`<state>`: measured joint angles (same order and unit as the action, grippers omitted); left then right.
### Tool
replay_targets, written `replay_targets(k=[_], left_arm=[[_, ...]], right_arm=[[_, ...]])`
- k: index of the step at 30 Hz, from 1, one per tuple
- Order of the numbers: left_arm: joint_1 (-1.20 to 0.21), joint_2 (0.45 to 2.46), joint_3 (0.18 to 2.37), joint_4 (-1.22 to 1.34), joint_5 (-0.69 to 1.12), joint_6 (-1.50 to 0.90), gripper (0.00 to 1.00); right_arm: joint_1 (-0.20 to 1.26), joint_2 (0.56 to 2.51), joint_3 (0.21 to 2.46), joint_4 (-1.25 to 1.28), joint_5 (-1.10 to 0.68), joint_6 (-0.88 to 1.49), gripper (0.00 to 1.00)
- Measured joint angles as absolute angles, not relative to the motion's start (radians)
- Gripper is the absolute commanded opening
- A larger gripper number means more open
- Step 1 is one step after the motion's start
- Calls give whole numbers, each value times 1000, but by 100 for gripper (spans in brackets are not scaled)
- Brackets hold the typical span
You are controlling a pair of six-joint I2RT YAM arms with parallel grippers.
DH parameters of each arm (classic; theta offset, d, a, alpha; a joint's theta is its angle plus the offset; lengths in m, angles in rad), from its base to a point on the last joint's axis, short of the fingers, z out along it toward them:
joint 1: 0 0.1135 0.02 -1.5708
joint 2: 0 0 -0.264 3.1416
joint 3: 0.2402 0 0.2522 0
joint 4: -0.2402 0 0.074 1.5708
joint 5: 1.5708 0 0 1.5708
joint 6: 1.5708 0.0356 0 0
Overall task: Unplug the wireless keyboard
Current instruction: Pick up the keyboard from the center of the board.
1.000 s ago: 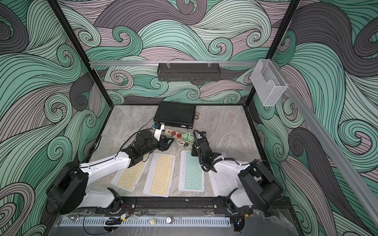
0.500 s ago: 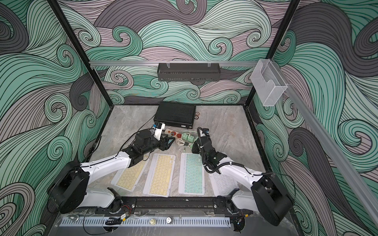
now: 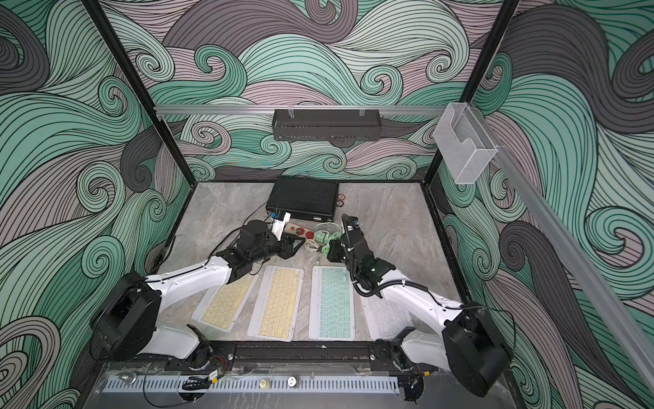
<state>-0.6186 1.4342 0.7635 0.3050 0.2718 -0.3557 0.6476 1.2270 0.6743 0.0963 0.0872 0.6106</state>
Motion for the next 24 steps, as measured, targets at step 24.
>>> replay_targets(k=[24], left_arm=[[-619,1599,692,456,476,-570,55]], right_arm=[[648,1213,709,94,48,693,0]])
